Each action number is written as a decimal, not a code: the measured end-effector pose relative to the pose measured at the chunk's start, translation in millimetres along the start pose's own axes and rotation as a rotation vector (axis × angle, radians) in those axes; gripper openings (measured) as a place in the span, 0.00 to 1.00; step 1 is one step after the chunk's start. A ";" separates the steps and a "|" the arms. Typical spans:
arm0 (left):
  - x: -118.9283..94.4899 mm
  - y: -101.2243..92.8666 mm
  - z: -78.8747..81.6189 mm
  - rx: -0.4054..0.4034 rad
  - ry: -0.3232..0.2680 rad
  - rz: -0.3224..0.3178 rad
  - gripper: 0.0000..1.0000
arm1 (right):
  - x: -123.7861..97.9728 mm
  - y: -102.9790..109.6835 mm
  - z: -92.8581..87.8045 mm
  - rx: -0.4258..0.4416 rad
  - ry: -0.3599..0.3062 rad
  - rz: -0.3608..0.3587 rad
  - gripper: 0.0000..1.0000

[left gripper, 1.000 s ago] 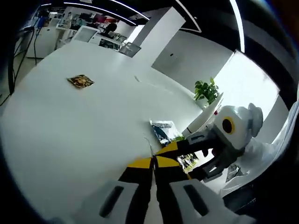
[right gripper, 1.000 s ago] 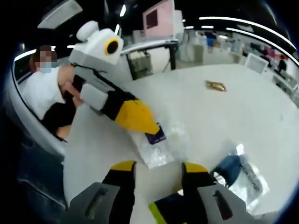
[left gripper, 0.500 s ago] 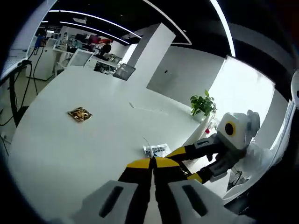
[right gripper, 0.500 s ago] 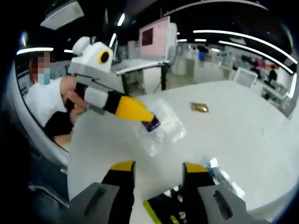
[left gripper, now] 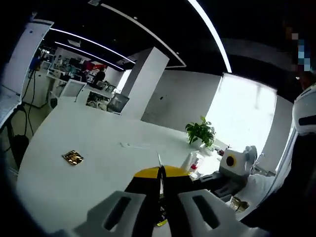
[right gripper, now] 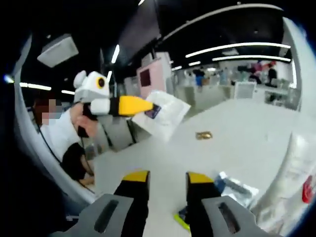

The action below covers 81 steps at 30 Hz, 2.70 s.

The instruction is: Arrange the skincare products in the storage area until every visible bottle or jar stands upright without overlapping.

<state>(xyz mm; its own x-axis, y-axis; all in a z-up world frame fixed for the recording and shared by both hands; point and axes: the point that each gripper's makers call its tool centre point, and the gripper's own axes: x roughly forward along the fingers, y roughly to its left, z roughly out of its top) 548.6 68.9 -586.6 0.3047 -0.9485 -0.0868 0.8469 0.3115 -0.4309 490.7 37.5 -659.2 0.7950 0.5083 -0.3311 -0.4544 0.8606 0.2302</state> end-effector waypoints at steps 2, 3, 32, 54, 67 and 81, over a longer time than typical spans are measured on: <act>0.8 -9.5 -0.5 0.013 0.002 -0.013 0.00 | -4.4 2.0 3.2 0.014 -0.030 -0.002 0.21; 0.9 -11.4 -0.8 0.015 0.004 -0.017 0.00 | -5.9 2.4 6.4 0.019 -0.054 -0.006 0.18; -16.7 -66.6 -14.6 -0.093 -0.040 -0.110 0.00 | -58.8 40.0 40.4 0.641 -0.484 0.145 0.03; 1.7 -43.0 -35.8 -0.126 0.025 -0.030 0.06 | -60.3 22.0 39.6 0.684 -0.465 0.108 0.00; 11.2 -31.6 -34.0 -0.157 0.030 -0.027 0.05 | -48.7 23.7 25.7 0.677 -0.384 0.109 0.00; 9.5 2.6 -53.5 -0.167 0.089 0.027 0.00 | -16.0 10.7 -1.3 0.614 -0.219 0.039 0.00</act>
<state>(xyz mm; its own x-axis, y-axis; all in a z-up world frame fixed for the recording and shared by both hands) 530.4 57.6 -636.5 0.2801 -0.9436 -0.1767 0.7527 0.3301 -0.5697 472.6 38.6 -652.6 0.8757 0.4644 -0.1325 -0.2237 0.6332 0.7410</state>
